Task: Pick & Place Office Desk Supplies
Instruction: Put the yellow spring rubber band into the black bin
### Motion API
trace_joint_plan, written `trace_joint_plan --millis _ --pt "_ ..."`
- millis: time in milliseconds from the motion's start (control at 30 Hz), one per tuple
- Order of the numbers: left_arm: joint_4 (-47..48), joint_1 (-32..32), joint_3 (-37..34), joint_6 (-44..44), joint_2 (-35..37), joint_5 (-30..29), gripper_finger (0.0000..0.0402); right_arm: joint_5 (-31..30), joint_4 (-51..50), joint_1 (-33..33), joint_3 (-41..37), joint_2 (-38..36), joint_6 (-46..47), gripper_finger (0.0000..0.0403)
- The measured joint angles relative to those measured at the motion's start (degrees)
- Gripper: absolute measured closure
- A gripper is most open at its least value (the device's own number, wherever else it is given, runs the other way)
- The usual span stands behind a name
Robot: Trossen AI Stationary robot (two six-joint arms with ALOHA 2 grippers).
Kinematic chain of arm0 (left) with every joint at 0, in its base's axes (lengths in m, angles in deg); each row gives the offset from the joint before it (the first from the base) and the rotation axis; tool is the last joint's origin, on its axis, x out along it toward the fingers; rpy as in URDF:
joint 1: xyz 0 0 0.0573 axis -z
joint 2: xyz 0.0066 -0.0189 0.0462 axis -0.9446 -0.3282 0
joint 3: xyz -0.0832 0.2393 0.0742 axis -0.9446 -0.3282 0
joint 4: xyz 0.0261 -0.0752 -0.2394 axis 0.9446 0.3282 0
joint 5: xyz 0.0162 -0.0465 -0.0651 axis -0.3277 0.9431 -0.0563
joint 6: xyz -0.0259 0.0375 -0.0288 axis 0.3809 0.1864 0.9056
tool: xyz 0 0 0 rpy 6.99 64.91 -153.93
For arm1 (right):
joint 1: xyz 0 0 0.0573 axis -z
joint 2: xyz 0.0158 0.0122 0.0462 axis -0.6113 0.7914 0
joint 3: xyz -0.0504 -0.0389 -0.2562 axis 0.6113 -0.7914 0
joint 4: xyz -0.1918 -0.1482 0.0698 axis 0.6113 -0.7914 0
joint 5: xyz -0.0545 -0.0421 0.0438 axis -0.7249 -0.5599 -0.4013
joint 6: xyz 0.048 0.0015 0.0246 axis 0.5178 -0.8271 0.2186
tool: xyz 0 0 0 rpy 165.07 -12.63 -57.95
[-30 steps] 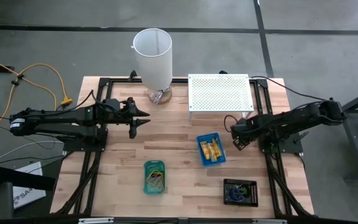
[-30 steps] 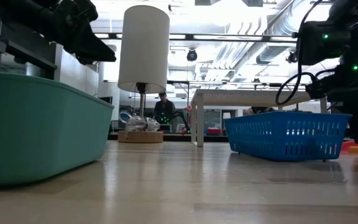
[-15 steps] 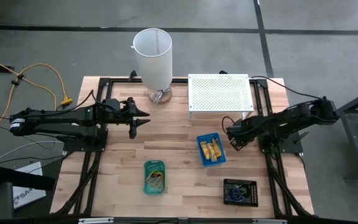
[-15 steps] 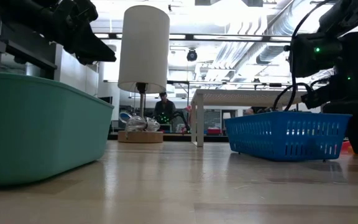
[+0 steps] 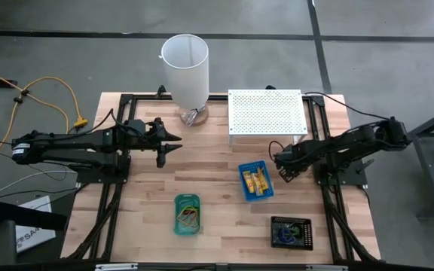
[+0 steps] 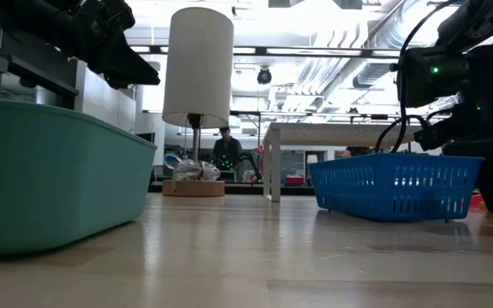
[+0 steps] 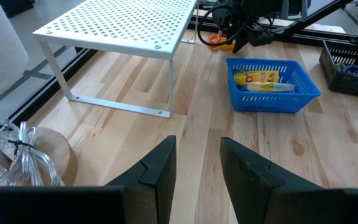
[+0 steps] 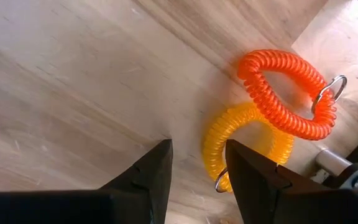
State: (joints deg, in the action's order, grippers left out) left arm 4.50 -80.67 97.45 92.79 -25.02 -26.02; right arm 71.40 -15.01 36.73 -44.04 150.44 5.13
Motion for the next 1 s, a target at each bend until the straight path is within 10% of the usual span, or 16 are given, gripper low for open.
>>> trace_joint_plan --millis 1000 --pt "0.0 0.0 0.0 0.0 0.0 0.0 0.0282 0.7 -1.7 0.0 -0.3 -2.1 -0.2 0.0379"
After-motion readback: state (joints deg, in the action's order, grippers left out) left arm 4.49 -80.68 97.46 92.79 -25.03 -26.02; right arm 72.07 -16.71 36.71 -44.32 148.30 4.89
